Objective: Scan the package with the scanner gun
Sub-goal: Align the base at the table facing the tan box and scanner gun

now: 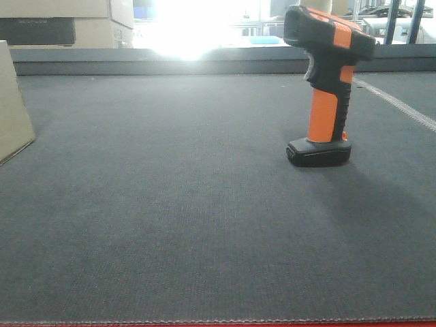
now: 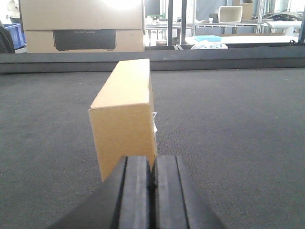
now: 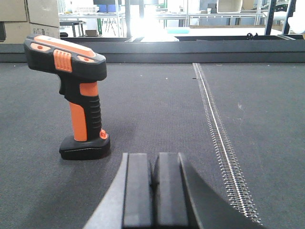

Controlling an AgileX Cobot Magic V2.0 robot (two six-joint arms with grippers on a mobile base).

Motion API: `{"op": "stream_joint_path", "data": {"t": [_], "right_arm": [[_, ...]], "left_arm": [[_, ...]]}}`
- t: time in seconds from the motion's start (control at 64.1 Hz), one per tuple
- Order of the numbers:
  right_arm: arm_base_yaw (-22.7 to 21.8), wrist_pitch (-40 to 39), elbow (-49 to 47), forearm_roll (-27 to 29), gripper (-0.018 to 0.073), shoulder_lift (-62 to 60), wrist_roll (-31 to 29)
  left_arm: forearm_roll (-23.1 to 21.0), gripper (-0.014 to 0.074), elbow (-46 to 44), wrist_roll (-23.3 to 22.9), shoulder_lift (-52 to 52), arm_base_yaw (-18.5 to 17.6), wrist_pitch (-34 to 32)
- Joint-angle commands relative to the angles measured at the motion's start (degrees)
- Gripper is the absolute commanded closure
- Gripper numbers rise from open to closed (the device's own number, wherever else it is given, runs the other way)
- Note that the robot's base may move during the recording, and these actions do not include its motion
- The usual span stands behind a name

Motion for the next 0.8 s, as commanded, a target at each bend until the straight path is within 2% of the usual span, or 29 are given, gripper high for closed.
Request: {"op": "stream_joint_path", "data": {"t": [0.0,0.78], "right_arm": [[-0.22,-1.26,-0.01,-0.29,0.0712,-0.18,0.0],[-0.22,-1.26,-0.01,-0.29,0.0712,-0.18,0.0]], "left_arm": [[-0.2,0.0707,-0.22,0.0,-0.17,-0.44,-0.92],[-0.2,0.0707,-0.22,0.0,-0.17,-0.21,-0.92]]}}
